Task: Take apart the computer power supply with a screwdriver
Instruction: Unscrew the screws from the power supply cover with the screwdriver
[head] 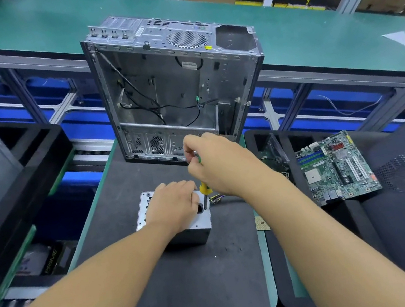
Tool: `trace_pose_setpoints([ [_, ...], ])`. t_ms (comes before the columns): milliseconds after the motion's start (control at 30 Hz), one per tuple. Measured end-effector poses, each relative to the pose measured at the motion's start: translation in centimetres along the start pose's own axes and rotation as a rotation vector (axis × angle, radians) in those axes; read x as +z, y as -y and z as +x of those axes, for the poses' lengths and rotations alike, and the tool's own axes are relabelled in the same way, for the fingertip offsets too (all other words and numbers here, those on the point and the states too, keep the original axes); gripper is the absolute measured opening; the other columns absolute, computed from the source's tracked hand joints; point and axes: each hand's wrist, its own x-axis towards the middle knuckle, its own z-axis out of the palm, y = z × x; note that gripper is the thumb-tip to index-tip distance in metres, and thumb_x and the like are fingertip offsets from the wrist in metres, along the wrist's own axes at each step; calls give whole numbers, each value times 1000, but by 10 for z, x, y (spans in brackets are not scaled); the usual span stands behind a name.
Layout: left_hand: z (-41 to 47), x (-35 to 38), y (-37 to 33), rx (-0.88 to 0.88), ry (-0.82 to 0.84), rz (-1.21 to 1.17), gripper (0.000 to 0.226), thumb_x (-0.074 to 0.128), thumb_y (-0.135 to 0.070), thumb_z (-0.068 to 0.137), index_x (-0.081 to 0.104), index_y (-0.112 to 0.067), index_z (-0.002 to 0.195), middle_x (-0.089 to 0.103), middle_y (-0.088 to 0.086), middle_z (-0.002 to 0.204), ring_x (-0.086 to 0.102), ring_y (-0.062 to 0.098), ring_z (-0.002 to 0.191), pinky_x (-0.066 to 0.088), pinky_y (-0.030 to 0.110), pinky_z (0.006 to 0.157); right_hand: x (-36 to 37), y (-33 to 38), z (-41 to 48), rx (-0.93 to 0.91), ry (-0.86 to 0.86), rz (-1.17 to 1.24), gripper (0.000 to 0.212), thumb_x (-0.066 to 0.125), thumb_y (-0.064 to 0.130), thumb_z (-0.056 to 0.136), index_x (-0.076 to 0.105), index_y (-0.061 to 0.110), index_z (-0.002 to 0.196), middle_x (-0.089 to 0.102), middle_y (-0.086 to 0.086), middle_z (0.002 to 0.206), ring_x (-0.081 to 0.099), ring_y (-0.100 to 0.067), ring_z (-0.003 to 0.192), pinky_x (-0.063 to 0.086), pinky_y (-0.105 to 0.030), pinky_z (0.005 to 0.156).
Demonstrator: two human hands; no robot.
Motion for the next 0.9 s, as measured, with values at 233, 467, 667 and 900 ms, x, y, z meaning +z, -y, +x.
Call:
trace_pose_setpoints([
  [233,-1,0,0,10,-21,-2,24,50,-21,93,33,-25,76,53,-1,69,32,22,66,24,35,66,-2,-1,-1,31,-13,23,10,43,17,89,48,26,90,46,5,88,53,-30,86,44,-39,70],
  [467,-1,2,1,29,17,70,24,42,-25,96,32,-24,74,29,-8,66,31,23,65,19,35,65,0,5,-3,28,-16,5,12,42,17,88,46,27,89,47,5,89,53,-29,82,37,-35,63],
  [667,-1,1,0,12,-1,-2,21,45,-24,96,34,-25,78,43,-6,72,34,22,68,23,35,67,-6,-1,-8,55,4,11,9,43,19,89,47,27,90,48,4,93,53,-30,89,46,-39,70],
  [900,1,-2,1,15,58,39,31,41,-25,95,24,-27,69,26,-8,65,34,23,68,22,35,68,-21,8,-14,14,155,-33,12,43,20,92,47,27,101,44,2,103,53,-29,85,43,-38,72],
])
